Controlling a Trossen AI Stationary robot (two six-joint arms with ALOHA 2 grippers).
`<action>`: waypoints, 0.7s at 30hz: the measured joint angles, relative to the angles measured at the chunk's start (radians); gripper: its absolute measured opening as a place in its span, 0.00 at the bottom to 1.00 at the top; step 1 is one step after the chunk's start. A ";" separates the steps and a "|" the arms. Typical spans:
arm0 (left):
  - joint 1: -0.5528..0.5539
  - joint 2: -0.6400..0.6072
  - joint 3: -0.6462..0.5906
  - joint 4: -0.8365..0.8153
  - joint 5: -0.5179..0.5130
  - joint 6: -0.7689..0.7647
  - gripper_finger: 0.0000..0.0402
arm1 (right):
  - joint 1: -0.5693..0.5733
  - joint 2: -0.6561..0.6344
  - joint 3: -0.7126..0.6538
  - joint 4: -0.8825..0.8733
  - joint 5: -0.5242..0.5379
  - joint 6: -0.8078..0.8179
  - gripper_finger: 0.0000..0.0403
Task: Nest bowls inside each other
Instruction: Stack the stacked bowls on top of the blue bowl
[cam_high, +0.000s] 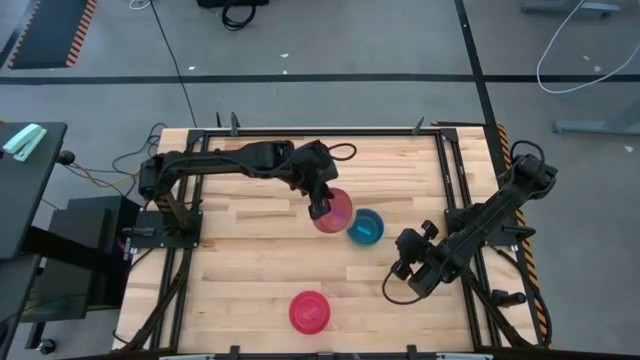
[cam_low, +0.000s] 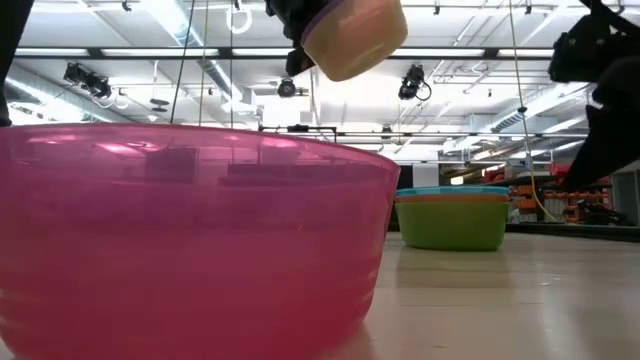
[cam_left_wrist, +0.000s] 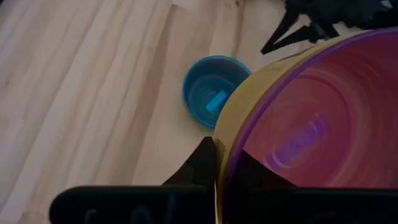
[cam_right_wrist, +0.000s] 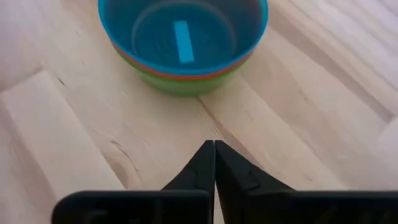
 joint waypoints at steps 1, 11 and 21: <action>0.003 0.005 0.000 0.002 -0.001 0.001 0.03 | -0.004 0.000 -0.014 0.028 0.020 0.000 0.04; 0.012 0.069 0.000 -0.053 0.013 0.008 0.03 | -0.128 0.000 -0.153 0.334 0.047 -0.141 0.01; 0.024 0.113 -0.001 -0.113 0.031 0.002 0.03 | -0.322 0.000 -0.159 0.630 -0.011 -0.476 0.01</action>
